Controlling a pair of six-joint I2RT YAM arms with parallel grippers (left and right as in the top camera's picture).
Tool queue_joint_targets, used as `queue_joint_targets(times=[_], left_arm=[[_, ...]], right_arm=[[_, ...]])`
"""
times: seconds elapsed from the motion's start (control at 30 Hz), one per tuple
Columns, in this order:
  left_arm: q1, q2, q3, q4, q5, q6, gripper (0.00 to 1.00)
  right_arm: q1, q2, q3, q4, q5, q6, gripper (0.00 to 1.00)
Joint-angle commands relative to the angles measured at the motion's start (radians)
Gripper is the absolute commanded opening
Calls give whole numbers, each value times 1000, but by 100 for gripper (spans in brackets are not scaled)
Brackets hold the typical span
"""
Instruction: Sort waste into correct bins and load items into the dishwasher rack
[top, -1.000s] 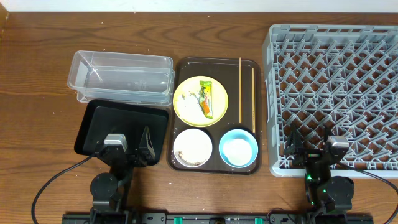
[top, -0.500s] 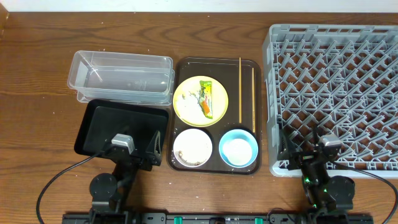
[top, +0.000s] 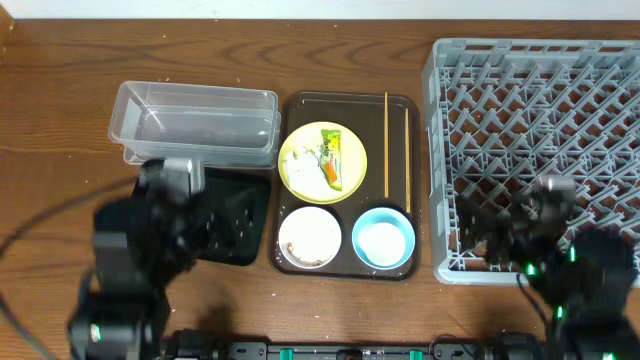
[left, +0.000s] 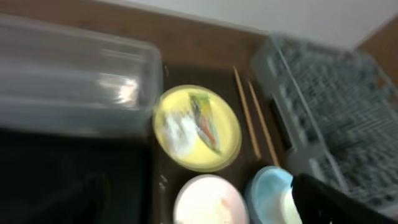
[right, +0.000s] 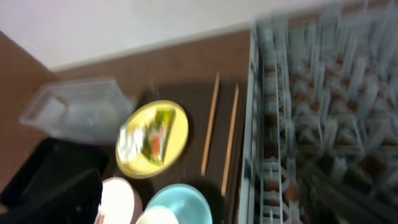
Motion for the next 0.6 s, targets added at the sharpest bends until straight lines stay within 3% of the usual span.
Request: queue_joint_targets(times=[0.0,0.13,0.2,0.33,0.57], left_arm=[[3,136,137,-63,203,0,96],[-10,237,167,-51,479,-47,96],[-57,280,166,-71,482,-42,96],[-243,362,163,-141,255,-21,89],[-647,574,146,-101,-208,-62,77]], right_arm=[[-8,175,122,-58,-35,-2,99],[-8,304,205,-111,-76,-2,99],[-8,339,225,-118,-98,-2,99],[-10,352,226,-93,-107,9,99],[-10,350,226,-87,-108,37,99]])
